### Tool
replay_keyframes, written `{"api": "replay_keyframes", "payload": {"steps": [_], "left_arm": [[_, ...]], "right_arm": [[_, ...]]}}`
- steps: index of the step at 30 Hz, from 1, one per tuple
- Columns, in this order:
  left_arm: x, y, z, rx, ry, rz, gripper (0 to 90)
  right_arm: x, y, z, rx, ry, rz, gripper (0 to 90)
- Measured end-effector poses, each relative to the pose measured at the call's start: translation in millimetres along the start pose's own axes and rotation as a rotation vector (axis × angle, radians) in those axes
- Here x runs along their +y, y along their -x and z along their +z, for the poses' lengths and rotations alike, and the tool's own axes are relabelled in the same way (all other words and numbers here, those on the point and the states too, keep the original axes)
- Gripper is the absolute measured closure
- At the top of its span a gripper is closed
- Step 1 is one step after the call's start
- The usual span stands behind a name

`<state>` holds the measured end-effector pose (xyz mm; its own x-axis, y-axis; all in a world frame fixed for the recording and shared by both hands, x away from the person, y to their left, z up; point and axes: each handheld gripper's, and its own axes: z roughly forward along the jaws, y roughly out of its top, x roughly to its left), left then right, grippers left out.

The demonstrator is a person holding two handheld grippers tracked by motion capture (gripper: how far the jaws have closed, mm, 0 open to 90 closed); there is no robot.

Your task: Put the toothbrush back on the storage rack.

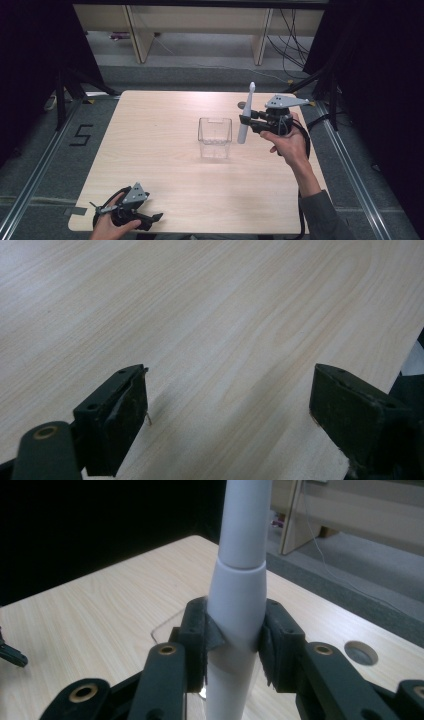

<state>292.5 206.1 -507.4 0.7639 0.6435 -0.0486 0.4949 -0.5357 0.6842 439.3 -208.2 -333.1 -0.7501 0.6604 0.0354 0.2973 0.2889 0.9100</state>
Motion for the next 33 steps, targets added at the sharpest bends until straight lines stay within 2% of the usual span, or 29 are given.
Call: {"api": "replay_keyframes", "payload": {"steps": [3,4,6,7,10,11,19,21,22,26,27,30,31,33], "left_arm": [[0.1,-0.1,0.1,-0.001,0.000,-0.003,15.2],[0.1,0.0,0.1,-0.001,0.000,-0.001,15.2],[0.0,0.3,-0.2,0.000,-0.001,0.001,15.2],[0.0,0.0,-0.3,0.001,0.001,0.002,15.2],[0.1,-0.1,-0.2,0.001,0.001,0.000,15.2],[0.1,0.0,0.0,-0.001,0.000,-0.001,15.2],[0.1,-0.1,-0.5,-0.002,0.001,0.004,15.2],[0.0,0.0,-0.5,-0.002,0.002,0.003,15.2],[0.0,0.0,-0.5,-0.003,0.001,0.003,15.2],[0.1,0.0,-0.8,-0.002,0.004,0.005,15.2],[0.1,0.2,-0.7,-0.003,0.007,0.001,15.2],[-0.1,0.1,-0.8,-0.004,0.003,0.004,15.2],[-0.2,0.6,-0.7,-0.007,0.009,-0.002,15.2],[-0.2,0.2,-1.0,-0.003,0.005,0.002,15.2]], "right_arm": [[4.5,-1.8,1.2,0.007,0.006,-0.002,67.3],[8.5,-2.4,4.1,-0.002,0.013,-0.023,67.2],[9.5,-3.7,4.9,0.007,0.004,-0.008,67.3],[12.4,-3.2,9.5,0.014,0.016,-0.027,67.2],[14.5,-6.2,17.2,0.023,0.017,-0.015,67.2],[15.1,-5.2,18.8,0.022,0.013,-0.031,67.3],[14.9,-6.4,41.5,0.054,0.004,-0.009,67.2],[15.1,-5.8,43.7,0.045,0.006,-0.017,67.3],[15.0,-4.8,49.9,0.049,0.002,-0.012,67.3],[13.9,-3.1,56.4,0.039,-0.020,-0.012,67.3],[12.4,-2.5,60.8,0.043,-0.029,0.007,67.2],[10.8,-0.3,64.2,0.035,-0.045,0.005,67.3],[9.8,-0.9,65.9,0.035,-0.051,0.020,67.2],[7.2,0.2,70.2,0.032,-0.063,0.014,67.3]]}}
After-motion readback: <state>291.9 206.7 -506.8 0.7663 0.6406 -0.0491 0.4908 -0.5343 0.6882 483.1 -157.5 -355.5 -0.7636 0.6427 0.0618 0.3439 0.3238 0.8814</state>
